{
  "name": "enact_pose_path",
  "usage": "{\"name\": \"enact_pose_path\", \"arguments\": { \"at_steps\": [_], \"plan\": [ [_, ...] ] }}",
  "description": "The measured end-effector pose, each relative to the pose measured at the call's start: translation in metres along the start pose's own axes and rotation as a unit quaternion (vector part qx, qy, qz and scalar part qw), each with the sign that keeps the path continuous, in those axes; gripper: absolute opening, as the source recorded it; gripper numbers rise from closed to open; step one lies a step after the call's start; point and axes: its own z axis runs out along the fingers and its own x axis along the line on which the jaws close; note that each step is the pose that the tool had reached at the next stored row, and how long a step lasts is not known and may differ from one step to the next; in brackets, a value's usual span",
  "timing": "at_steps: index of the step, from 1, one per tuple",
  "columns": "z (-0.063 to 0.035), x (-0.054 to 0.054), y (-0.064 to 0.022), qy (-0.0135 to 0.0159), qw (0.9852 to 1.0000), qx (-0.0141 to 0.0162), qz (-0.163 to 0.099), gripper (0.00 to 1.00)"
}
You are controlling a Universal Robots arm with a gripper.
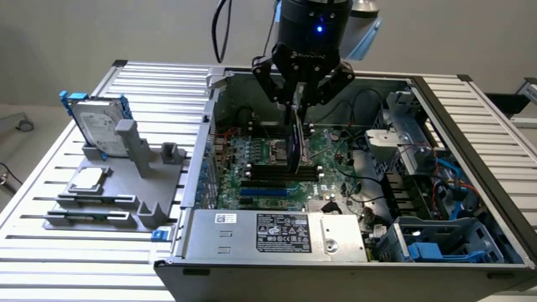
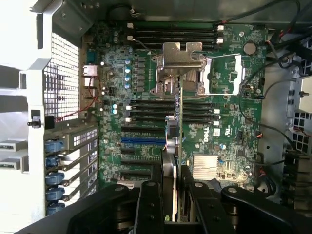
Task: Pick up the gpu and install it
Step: 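Insert the gpu into the slot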
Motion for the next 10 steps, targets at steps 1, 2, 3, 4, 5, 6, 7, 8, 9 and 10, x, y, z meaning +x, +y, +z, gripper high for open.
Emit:
{"name": "enact_pose_path", "arguments": {
  "at_steps": [1,2,3,4,5,6,7,8,9,10],
  "plan": [
    [0.0001,0.0000,0.0000,0.0001,1.0000,0.0004,-0.009,0.26],
    [0.0001,0.0000,0.0000,0.0002,0.9998,0.0007,-0.018,0.26],
    [0.0002,0.0000,0.0000,0.0002,0.9996,0.0010,-0.027,0.26],
    [0.0003,0.0000,0.0000,0.0003,0.9993,0.0013,-0.036,0.26],
    [0.0003,0.0000,0.0001,0.0004,0.9989,0.0018,-0.046,0.26],
    [0.0004,0.0000,0.0001,0.0004,0.9985,0.0021,-0.055,0.26],
    [0.0005,0.0000,0.0001,0.0005,0.9980,0.0024,-0.064,0.26],
    [0.0005,0.0000,0.0001,0.0006,0.9973,0.0027,-0.073,0.26],
    [0.0005,0.0000,0.0001,0.0007,0.9966,0.0031,-0.082,0.26],
    [0.0006,0.0000,0.0001,0.0008,0.9959,0.0034,-0.091,0.26]
  ]
}}
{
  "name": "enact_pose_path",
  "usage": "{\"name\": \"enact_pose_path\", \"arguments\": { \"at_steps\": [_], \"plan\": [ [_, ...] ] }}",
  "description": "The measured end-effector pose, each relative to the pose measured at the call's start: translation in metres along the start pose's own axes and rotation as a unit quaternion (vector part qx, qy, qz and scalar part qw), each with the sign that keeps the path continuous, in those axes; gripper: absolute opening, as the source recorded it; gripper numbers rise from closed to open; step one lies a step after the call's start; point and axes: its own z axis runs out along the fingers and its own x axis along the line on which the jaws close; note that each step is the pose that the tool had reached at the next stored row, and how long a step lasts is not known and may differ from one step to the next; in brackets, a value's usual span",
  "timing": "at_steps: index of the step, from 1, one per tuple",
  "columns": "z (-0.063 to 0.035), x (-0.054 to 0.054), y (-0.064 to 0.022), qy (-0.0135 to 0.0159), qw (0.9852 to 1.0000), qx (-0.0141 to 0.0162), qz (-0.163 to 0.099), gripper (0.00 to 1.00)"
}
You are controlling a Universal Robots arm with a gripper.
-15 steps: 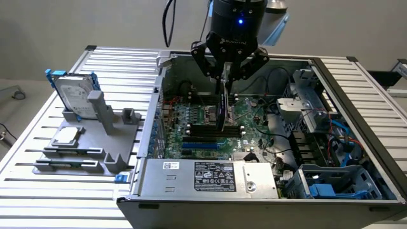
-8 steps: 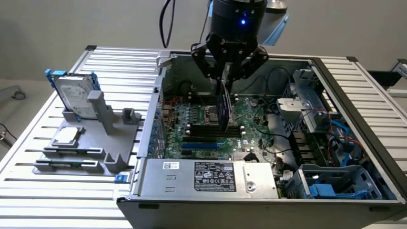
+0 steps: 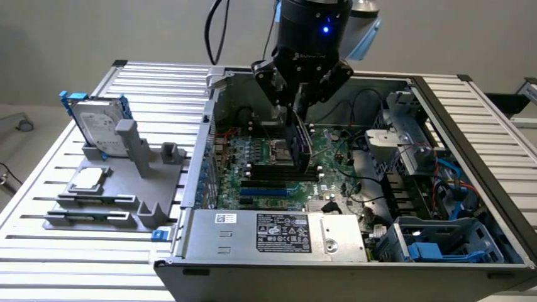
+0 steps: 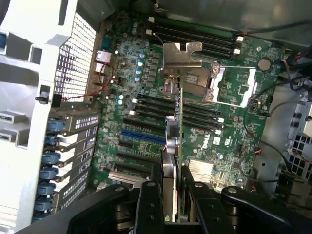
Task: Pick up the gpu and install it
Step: 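Insert the gpu into the slot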
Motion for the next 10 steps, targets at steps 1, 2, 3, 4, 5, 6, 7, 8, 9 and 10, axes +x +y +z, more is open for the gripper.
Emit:
{"name": "enact_pose_path", "arguments": {
  "at_steps": [1,2,3,4,5,6,7,8,9,10],
  "plan": [
    [0.0001,0.0000,0.0000,0.0000,1.0000,0.0003,-0.009,0.26],
    [0.0001,0.0000,0.0000,0.0001,0.9998,0.0007,-0.018,0.26],
    [0.0001,0.0000,0.0000,0.0002,0.9996,0.0010,-0.028,0.26],
    [0.0001,0.0000,0.0000,0.0003,0.9993,0.0014,-0.037,0.26],
    [0.0001,0.0000,0.0000,0.0003,0.9990,0.0017,-0.046,0.26],
    [0.0001,0.0000,0.0000,0.0004,0.9985,0.0021,-0.055,0.26],
    [0.0002,0.0000,0.0000,0.0005,0.9980,0.0024,-0.064,0.26],
    [0.0002,0.0000,0.0000,0.0005,0.9974,0.0027,-0.073,0.26],
    [0.0002,0.0000,0.0000,0.0006,0.9967,0.0030,-0.082,0.26],
    [0.0003,0.0000,0.0000,0.0007,0.9959,0.0034,-0.091,0.26]
  ]
}}
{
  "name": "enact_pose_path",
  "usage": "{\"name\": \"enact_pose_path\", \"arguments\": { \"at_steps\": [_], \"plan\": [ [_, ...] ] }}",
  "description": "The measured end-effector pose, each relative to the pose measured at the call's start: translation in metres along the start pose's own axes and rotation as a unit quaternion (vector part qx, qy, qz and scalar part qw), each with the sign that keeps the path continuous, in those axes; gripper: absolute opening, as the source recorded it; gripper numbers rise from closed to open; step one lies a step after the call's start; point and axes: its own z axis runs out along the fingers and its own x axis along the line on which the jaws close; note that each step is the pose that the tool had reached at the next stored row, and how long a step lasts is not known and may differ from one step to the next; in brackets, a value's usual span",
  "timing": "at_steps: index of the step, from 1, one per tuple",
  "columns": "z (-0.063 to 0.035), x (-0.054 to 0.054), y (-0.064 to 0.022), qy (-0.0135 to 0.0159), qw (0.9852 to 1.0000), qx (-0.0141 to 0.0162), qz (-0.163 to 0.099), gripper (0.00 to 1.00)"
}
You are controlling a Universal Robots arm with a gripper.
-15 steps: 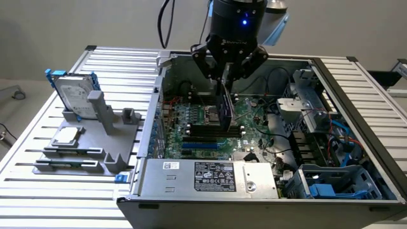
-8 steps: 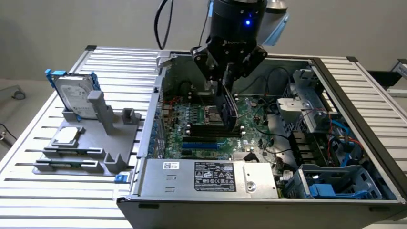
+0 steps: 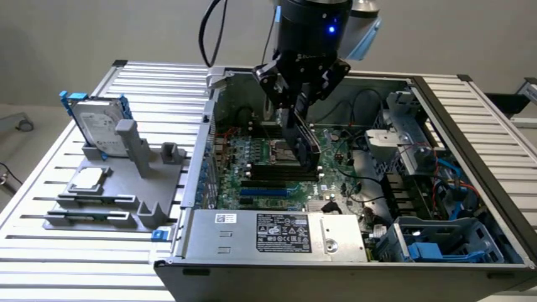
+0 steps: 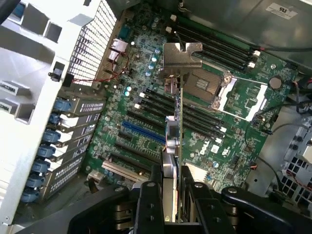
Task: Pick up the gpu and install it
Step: 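Insert the gpu into the slot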
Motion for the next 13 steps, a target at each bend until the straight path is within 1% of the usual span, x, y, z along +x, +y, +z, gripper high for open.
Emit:
{"name": "enact_pose_path", "arguments": {
  "at_steps": [2,4,7,10,13],
  "plan": [
    [0.0001,0.0000,0.0000,0.0002,0.9998,0.0007,-0.019,0.26],
    [0.0002,0.0000,0.0000,0.0003,0.9993,0.0014,-0.037,0.26],
    [0.0005,0.0000,0.0000,0.0005,0.9980,0.0024,-0.064,0.26],
    [0.0007,0.0000,0.0000,0.0007,0.9958,0.0034,-0.091,0.26],
    [0.0009,0.0000,0.0000,0.0010,0.9930,0.0045,-0.118,0.26]
  ]
}}
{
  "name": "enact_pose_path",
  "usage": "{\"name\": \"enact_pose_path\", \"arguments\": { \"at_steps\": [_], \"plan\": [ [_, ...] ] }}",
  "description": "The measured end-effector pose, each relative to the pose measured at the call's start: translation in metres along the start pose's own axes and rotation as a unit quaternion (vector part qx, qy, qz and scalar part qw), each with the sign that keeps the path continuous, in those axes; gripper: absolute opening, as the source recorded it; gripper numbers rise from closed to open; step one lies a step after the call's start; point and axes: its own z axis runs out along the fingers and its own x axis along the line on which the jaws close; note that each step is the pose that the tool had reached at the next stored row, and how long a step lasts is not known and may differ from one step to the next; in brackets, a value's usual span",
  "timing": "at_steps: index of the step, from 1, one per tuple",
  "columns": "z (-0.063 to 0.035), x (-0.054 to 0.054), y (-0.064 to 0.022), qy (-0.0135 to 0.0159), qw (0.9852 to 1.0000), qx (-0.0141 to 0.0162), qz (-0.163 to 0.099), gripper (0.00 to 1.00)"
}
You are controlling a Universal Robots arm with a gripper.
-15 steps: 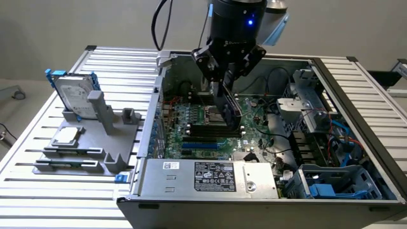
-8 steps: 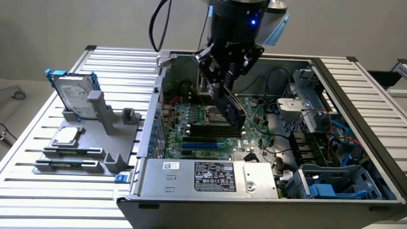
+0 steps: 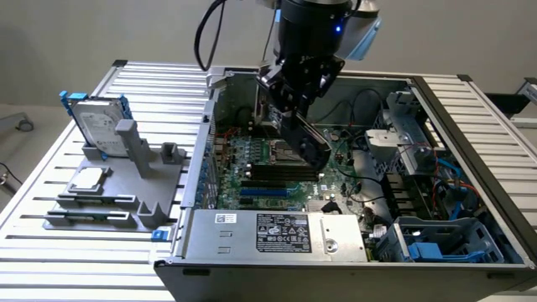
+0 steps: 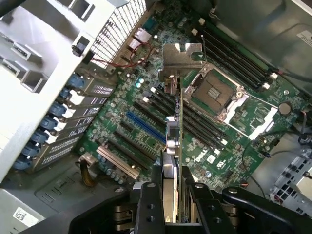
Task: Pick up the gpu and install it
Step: 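Insert the gpu into the slot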
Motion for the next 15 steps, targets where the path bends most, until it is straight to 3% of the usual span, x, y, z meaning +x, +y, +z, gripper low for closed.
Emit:
{"name": "enact_pose_path", "arguments": {
  "at_steps": [4,8,12,15],
  "plan": [
    [0.0004,0.0000,0.0000,0.0003,0.9993,0.0013,-0.036,0.26],
    [0.0008,0.0000,0.0000,0.0005,0.9974,0.0027,-0.072,0.26],
    [0.0022,-0.0001,0.0000,0.0009,0.9941,0.0041,-0.109,0.26],
    [0.0049,-0.0002,0.0000,0.0007,0.9908,0.0050,-0.135,0.26]
  ]
}}
